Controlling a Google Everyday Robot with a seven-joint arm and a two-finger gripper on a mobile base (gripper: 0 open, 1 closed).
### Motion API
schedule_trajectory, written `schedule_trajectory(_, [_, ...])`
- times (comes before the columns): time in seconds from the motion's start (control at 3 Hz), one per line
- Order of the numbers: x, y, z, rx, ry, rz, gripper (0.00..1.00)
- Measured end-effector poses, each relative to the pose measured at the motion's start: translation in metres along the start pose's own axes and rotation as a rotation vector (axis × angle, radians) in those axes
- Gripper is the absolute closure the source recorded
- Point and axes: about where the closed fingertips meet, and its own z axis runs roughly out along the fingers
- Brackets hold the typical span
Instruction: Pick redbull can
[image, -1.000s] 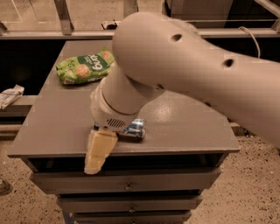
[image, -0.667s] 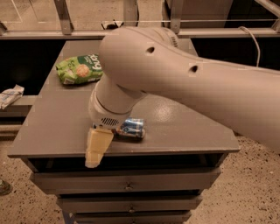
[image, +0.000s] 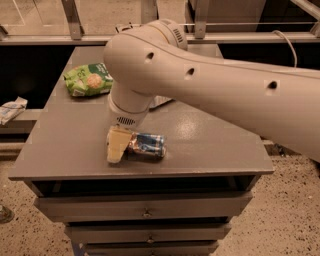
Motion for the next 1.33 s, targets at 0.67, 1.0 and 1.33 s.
schedule_trajectory(0.67, [0.025, -0.039, -0.012, 0.049, 0.063, 0.044, 0.62])
schedule_trajectory(1.0, [0.032, -0.039, -0.020, 0.034, 0.061, 0.052, 0.85])
schedule_trajectory(1.33, [0.030, -0.038, -0.039, -0.005, 0.009, 0.050, 1.00])
